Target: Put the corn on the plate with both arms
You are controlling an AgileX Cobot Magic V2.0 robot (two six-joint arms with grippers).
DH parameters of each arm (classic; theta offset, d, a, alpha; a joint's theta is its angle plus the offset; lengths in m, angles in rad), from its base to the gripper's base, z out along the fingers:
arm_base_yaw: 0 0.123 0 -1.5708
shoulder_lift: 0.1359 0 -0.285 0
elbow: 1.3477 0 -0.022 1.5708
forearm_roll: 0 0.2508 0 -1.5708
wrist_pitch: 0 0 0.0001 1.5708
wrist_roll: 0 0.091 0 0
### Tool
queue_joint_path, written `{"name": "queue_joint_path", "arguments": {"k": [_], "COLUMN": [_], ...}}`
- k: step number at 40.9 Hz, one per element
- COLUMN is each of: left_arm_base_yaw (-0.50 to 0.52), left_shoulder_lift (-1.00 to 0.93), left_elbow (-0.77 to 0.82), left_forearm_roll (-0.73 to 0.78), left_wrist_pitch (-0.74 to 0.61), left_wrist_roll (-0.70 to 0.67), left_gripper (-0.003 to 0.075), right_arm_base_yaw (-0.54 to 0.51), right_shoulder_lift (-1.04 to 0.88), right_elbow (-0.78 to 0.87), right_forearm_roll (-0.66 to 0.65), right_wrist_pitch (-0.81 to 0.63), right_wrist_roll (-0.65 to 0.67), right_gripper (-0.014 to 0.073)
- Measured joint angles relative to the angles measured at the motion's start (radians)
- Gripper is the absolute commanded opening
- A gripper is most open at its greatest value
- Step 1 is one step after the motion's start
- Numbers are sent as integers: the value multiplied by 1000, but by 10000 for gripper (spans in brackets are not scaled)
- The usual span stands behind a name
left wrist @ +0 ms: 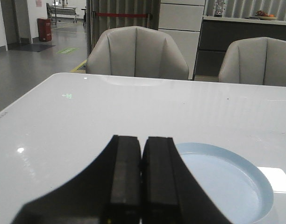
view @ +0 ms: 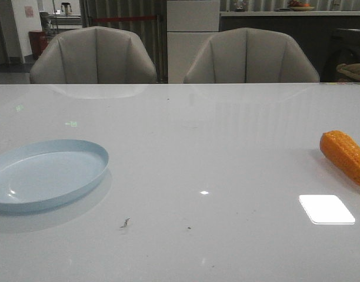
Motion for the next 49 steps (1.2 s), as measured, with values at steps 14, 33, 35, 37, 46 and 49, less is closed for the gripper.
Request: {"name": "queue_joint_path", "arguments": {"k": [14, 33, 35, 37, 46, 49], "left_arm_base_yaw": [0, 0, 0, 0, 0, 0], "left_shoulder_lift": [0, 0, 0, 0, 0, 0], "left_elbow": [0, 0, 0, 0, -2, -37], "left_forearm_roll": [0, 0, 0, 0, 0, 0], "left_wrist_pitch": [-7, -71, -102, -138, -303, -292], "left_wrist_roll": [0, 0, 0, 0, 0, 0], "left_gripper": [94, 94, 94, 94, 94, 94], "right_arm_base_yaw": [0, 0, 0, 0, 0, 0], "right_shoulder_lift": [0, 0, 0, 0, 0, 0], "right_elbow": [0, 0, 0, 0, 0, -45], "right_forearm_roll": [0, -94, -103, -107, -111, -111], "right_wrist_pitch": [0, -186, -264, -333, -615, -613], "right_wrist_roll": [0, 0, 0, 0, 2, 33], "right_gripper": [57, 57, 57, 57, 57, 57]}}
